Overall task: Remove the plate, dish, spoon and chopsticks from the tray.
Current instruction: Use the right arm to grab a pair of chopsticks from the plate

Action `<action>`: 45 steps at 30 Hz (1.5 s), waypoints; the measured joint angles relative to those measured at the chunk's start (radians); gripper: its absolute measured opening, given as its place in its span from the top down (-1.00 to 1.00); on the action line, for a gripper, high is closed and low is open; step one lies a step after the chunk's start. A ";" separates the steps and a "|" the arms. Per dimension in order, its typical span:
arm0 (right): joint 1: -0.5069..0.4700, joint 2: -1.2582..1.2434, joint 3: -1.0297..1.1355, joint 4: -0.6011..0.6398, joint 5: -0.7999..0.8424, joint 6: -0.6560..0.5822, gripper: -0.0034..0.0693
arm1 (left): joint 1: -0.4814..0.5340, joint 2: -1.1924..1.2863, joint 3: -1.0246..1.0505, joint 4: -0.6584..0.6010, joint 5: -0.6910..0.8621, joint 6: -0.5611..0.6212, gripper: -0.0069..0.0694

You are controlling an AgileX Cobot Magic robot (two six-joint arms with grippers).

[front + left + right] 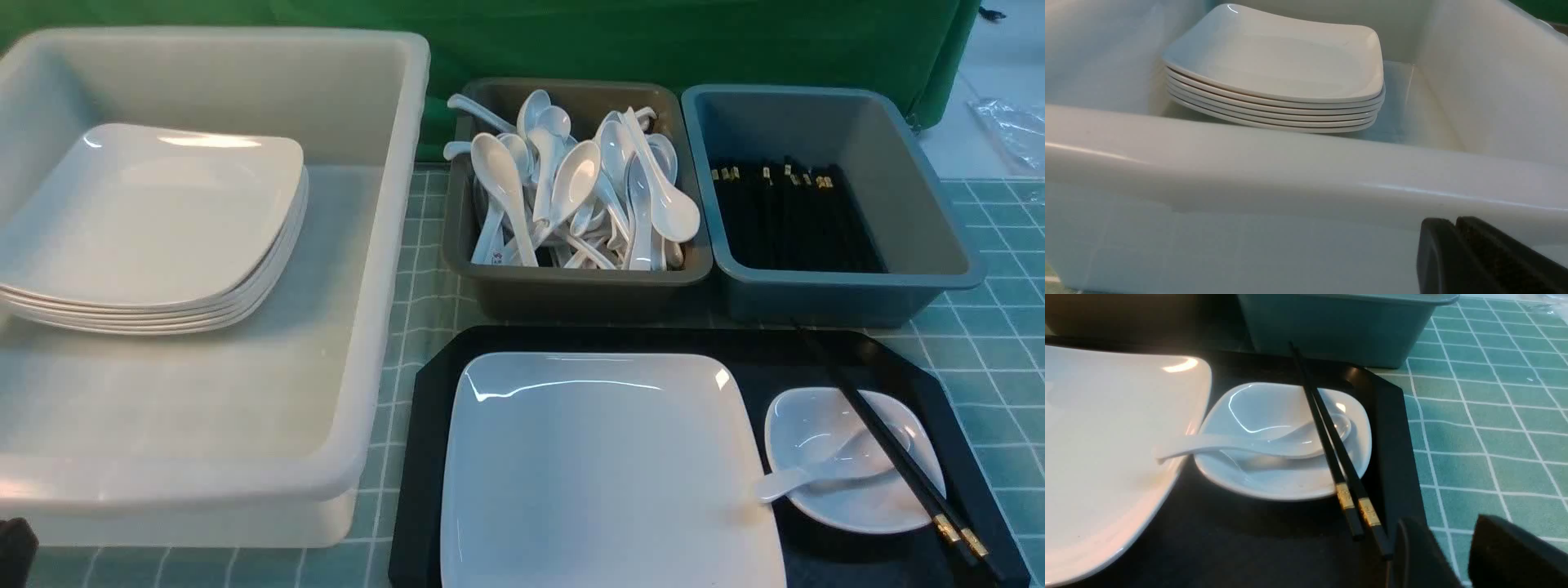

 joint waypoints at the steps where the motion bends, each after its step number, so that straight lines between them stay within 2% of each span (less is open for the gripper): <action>1: 0.000 0.000 0.000 0.000 0.000 0.000 0.24 | 0.000 0.000 0.000 0.000 0.000 0.000 0.77; 36: 0.000 0.000 0.000 0.000 -0.002 0.000 0.24 | 0.000 0.000 0.000 -0.004 -0.017 -0.005 0.77; 38: 0.000 0.000 0.000 0.000 -0.002 0.000 0.24 | 0.000 0.000 0.000 -0.029 -0.039 -0.024 0.77; 39: 0.000 0.000 0.000 0.000 -0.002 0.000 0.24 | 0.000 0.000 0.000 -0.118 -0.097 -0.086 0.77; 43: 0.000 0.000 0.000 0.000 -0.002 0.000 0.24 | 0.000 0.000 0.000 -0.306 -0.225 -0.207 0.77; 45: 0.000 0.000 0.000 0.000 -0.002 0.000 0.24 | 0.000 0.000 0.000 -0.347 -0.272 -0.232 0.77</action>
